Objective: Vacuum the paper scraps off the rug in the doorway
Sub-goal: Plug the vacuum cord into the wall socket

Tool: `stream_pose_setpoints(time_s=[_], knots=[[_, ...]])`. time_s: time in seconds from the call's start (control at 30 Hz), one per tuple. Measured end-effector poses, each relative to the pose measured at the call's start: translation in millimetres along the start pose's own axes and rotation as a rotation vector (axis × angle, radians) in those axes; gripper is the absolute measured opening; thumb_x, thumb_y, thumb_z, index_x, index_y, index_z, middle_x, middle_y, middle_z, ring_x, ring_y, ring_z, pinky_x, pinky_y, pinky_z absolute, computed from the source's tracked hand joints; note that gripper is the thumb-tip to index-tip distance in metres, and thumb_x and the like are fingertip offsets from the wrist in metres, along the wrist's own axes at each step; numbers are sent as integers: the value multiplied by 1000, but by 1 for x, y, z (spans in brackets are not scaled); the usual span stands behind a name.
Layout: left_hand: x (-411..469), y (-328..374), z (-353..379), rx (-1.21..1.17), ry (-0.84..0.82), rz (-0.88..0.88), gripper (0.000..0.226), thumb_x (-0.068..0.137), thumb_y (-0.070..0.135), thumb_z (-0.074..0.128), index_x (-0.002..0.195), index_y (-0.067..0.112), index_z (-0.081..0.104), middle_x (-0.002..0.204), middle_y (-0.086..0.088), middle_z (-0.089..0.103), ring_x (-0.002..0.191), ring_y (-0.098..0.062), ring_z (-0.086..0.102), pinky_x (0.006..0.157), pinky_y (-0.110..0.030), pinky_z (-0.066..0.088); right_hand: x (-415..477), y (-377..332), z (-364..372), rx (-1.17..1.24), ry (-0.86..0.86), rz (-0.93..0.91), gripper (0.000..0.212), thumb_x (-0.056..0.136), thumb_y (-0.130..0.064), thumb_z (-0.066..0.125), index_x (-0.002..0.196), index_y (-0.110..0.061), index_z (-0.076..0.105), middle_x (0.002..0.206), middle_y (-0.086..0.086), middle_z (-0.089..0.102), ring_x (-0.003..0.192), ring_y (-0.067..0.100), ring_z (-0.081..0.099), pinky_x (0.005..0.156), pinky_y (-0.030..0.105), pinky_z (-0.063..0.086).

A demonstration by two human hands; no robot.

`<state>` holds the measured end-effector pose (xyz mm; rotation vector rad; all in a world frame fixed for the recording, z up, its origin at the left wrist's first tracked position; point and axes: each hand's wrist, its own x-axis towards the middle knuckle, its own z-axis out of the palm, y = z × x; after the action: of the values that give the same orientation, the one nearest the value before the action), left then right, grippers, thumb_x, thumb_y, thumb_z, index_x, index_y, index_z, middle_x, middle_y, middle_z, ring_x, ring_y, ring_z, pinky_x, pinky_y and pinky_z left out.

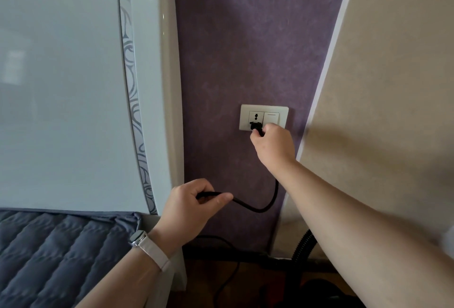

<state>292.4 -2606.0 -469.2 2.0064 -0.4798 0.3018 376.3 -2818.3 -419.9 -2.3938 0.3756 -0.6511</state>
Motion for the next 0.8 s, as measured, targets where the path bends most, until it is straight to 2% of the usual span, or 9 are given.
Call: stream_pose_setpoints(time_s=[0.2,0.3,0.5,0.67,0.8], knots=[[1,-2,7,-19,-3,4,39,70,52,72,58,19,55,50,11,49,49,-5,47,47,-14,34,0,3,-2,-31,11,15,52,98,-36,54,57,-13,32,50,1,39,49,21,39,43,31,21],[2,-3,8,-1,-13,-3,37,73,47,76,57,21,55,50,14,49,49,-5,47,47,-14,35,1,0,-1,-56,13,-2,51,97,-33,53,57,-13,30,50,1,36,46,18,33,43,31,19],[12,-4,9,-33,-17,-8,37,70,52,71,58,21,56,52,13,51,50,-5,48,47,-14,36,11,-4,8,-83,35,-49,49,97,-30,54,58,-13,29,52,0,36,46,16,32,43,32,18],[14,-9,15,-9,-12,-24,37,74,44,77,58,18,56,52,12,51,50,-4,48,47,-14,35,16,-2,19,2,102,-76,48,94,-28,57,60,-13,27,51,2,36,49,25,34,49,34,22],[13,-13,21,-40,6,-60,36,77,40,78,60,16,57,52,11,50,49,-4,46,47,-15,36,17,1,22,42,111,-68,44,93,-28,57,62,-14,28,51,1,38,51,27,39,47,34,21]])
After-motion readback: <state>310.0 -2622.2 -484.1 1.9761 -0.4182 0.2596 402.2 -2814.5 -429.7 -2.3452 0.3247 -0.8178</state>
